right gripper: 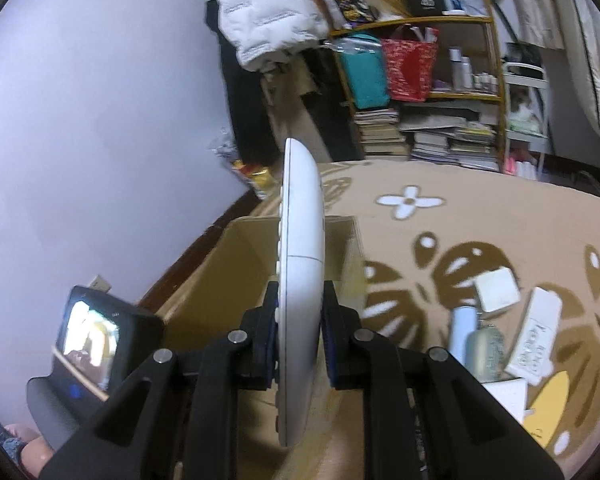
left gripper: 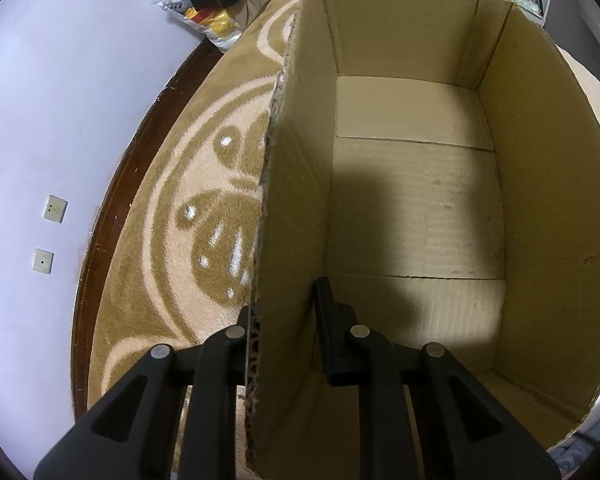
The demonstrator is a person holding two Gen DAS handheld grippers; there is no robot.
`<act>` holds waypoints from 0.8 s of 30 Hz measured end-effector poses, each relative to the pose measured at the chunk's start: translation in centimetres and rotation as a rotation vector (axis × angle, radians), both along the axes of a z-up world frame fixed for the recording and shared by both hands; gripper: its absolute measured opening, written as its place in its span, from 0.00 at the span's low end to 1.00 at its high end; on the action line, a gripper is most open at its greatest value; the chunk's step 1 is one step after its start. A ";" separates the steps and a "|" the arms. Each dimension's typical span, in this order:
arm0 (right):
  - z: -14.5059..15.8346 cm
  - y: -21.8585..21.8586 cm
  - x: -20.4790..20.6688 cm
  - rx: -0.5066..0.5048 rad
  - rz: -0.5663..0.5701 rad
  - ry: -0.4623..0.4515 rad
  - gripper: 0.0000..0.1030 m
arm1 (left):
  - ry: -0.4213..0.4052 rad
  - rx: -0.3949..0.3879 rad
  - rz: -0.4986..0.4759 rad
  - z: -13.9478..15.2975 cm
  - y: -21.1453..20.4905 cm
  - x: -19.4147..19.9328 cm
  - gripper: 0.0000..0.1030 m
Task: Organize rigid objects
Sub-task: 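Carry the white remote into the box and open the right gripper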
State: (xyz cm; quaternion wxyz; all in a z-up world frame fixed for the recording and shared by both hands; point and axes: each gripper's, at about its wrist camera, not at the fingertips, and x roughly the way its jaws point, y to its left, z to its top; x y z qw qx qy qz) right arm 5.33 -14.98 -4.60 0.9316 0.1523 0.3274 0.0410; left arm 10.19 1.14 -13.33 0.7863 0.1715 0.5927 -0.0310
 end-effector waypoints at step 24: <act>-2.6 1.6 0.7 -0.050 0.093 0.046 0.61 | -0.003 0.004 -0.005 0.2 -0.1 0.0 0.17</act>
